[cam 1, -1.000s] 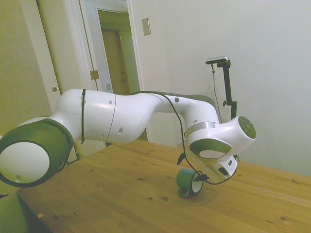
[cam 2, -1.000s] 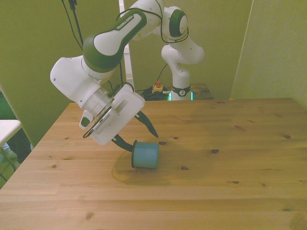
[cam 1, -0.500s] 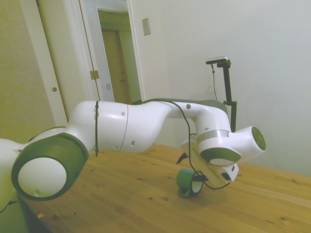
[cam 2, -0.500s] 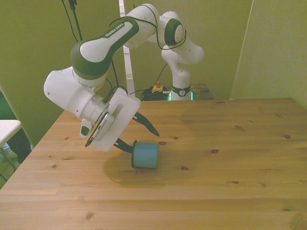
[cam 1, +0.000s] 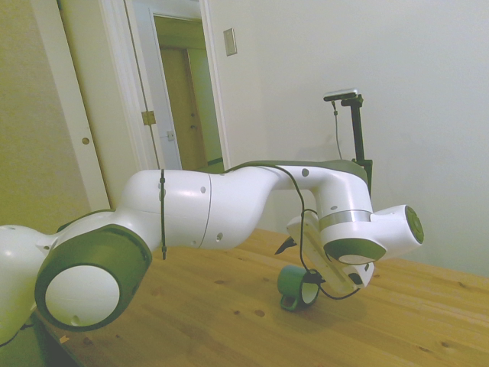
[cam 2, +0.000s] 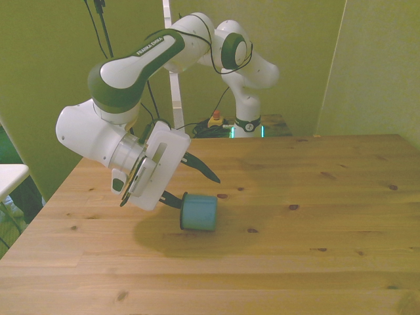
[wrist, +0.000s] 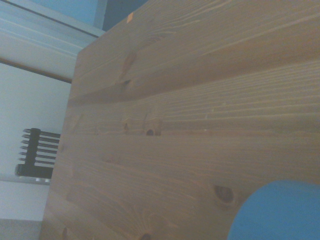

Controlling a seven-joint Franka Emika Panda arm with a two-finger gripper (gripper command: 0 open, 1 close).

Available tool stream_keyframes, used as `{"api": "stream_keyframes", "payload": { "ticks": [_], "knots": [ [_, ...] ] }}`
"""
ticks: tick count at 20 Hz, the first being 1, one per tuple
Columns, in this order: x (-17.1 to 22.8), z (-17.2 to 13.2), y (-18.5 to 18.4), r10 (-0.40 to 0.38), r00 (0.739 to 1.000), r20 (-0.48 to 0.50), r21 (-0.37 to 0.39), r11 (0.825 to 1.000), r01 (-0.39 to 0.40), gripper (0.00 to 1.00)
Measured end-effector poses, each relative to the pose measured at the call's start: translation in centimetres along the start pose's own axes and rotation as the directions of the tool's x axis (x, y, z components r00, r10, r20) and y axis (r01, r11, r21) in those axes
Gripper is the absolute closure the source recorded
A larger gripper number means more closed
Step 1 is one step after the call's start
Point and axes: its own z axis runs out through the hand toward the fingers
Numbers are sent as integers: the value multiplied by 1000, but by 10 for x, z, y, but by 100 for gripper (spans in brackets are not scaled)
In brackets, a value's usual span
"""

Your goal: Flip the mug upright

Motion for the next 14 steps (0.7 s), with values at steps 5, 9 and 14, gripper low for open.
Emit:
{"api": "stream_keyframes", "payload": {
  "ticks": [5, 9, 14],
  "knots": [
    [5, 4, 3, 11, 1000, 7, 13, 1000, -11, 100],
    [5, 4, 2, 15, 1000, 10, 16, 1000, -15, 100],
    [6, 6, 4, 17, 1000, 18, 19, 1000, -18, 100]
  ]
}}
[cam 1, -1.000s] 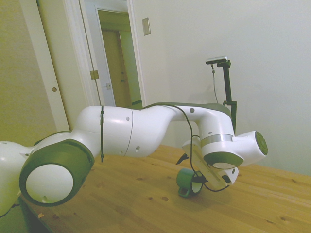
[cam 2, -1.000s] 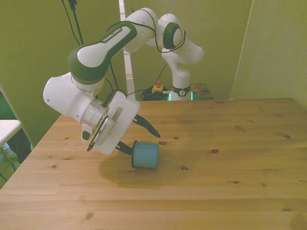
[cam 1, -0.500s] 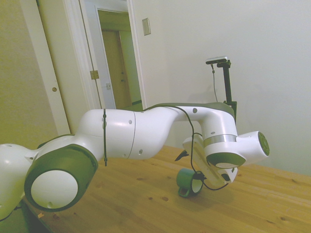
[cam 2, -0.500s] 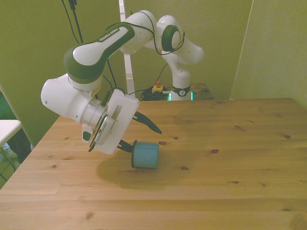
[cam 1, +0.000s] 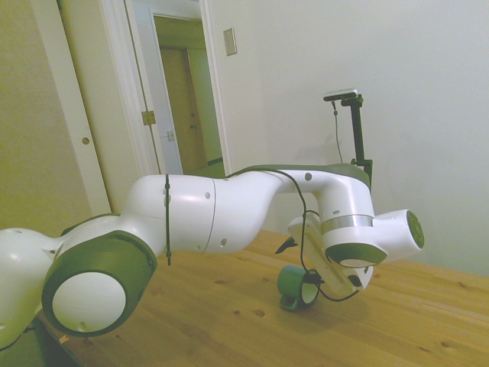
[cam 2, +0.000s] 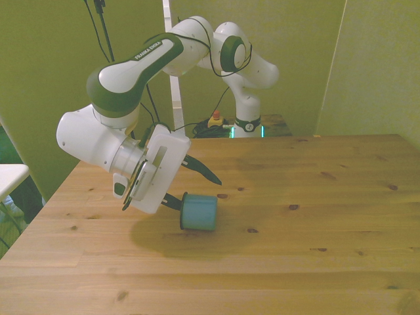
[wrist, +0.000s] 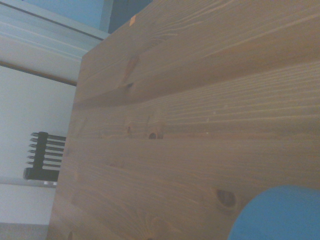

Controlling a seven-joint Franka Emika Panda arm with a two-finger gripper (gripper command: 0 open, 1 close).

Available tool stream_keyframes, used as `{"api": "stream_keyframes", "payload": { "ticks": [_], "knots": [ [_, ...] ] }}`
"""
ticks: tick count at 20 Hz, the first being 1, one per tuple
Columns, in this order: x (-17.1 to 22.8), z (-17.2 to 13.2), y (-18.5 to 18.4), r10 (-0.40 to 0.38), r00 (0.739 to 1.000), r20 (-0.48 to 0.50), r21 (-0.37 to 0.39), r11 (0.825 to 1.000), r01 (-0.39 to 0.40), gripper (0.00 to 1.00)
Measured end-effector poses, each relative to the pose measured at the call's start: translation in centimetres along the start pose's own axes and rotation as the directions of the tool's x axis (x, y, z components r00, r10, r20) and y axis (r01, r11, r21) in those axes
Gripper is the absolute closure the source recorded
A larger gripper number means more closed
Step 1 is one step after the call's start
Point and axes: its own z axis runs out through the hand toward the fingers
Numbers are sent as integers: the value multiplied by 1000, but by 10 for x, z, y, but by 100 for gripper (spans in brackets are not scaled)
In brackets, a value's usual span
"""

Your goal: Flip the mug upright

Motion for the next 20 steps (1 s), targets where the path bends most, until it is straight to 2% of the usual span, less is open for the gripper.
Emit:
{"api": "stream_keyframes", "payload": {
  "ticks": [20],
  "knots": [
    [6, 3, 4, -2, 1000, 16, 0, 1000, 2, 100]
  ]
}}
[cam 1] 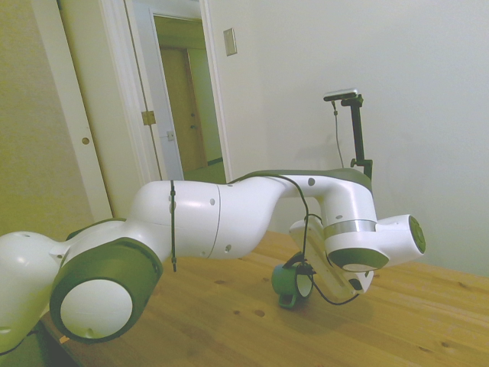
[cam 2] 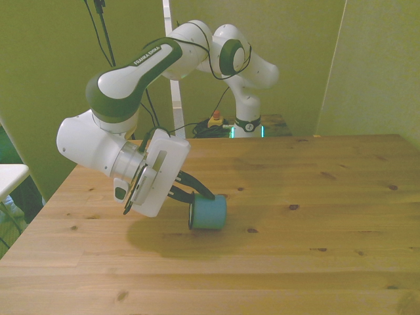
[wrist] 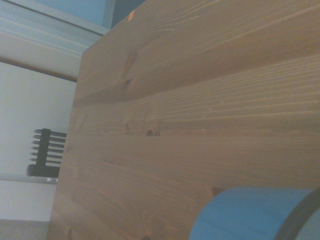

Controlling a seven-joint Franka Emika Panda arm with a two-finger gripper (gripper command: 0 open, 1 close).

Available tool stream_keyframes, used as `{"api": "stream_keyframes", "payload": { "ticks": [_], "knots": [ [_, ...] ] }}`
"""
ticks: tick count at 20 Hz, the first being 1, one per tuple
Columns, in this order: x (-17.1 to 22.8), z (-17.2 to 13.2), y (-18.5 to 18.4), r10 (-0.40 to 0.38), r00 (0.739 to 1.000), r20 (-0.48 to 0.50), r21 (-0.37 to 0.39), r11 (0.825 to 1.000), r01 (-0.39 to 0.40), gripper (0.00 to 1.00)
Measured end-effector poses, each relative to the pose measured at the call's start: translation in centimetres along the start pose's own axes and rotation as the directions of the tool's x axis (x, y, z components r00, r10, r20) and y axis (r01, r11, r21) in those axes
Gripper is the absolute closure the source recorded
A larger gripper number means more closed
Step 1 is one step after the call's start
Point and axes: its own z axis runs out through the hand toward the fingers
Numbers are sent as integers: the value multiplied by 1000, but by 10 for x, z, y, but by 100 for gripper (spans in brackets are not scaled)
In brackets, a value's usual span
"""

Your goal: Flip the mug upright

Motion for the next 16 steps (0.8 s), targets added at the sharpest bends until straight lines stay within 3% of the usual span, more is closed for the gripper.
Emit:
{"api": "stream_keyframes", "payload": {
  "ticks": [6, 10, 13, 16],
  "knots": [
    [-6, -7, -8, -13, 1000, -14, -16, 1000, 13, 100],
    [-36, -36, -34, -82, 987, -140, -120, 991, 65, 100],
    [-67, -52, -49, -144, 960, -238, -228, 969, 89, 100],
    [-84, -41, -55, -208, 928, -308, -341, 935, 96, 100]
  ]
}}
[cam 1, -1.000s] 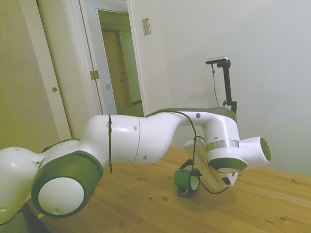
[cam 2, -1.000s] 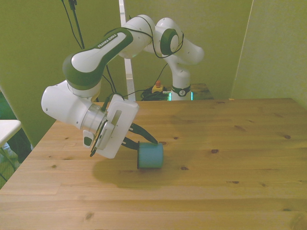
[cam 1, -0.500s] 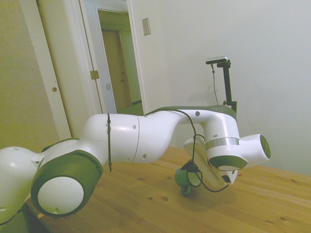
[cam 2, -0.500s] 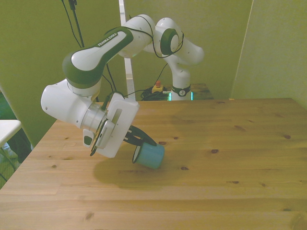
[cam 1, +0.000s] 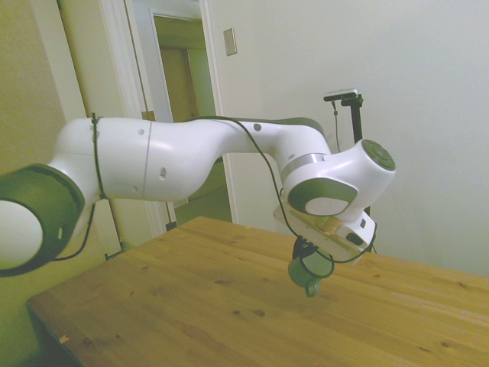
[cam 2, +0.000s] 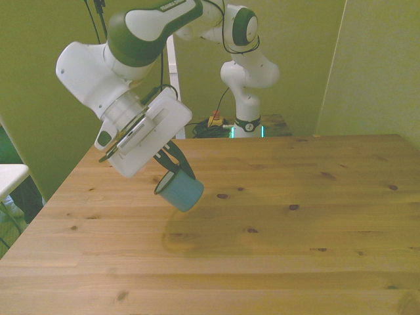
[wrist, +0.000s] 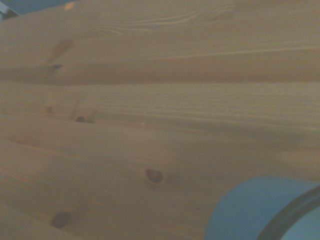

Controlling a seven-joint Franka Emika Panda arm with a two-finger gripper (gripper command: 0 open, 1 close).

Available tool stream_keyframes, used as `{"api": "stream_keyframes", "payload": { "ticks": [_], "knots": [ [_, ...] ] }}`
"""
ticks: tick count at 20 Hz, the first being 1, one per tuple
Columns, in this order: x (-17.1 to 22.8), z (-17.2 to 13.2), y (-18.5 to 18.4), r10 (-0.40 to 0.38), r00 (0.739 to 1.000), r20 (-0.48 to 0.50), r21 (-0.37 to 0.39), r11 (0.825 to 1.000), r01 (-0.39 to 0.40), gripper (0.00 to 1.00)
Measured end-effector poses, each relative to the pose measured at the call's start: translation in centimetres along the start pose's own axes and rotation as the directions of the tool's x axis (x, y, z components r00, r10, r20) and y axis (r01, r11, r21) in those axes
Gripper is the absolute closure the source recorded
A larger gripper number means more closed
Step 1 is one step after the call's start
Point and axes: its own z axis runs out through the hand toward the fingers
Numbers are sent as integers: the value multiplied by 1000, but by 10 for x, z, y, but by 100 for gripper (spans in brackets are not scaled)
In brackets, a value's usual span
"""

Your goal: Flip the mug upright

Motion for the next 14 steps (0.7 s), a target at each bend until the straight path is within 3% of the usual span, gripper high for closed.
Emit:
{"api": "stream_keyframes", "payload": {
  "ticks": [4, 9, 14],
  "knots": [
    [-24, 49, -31, -73, 993, -88, -136, 989, 61, 100],
    [-85, 108, -84, -116, 983, -141, -225, 971, 82, 100],
    [-151, 139, -84, -125, 972, -197, -304, 951, 61, 100]
  ]
}}
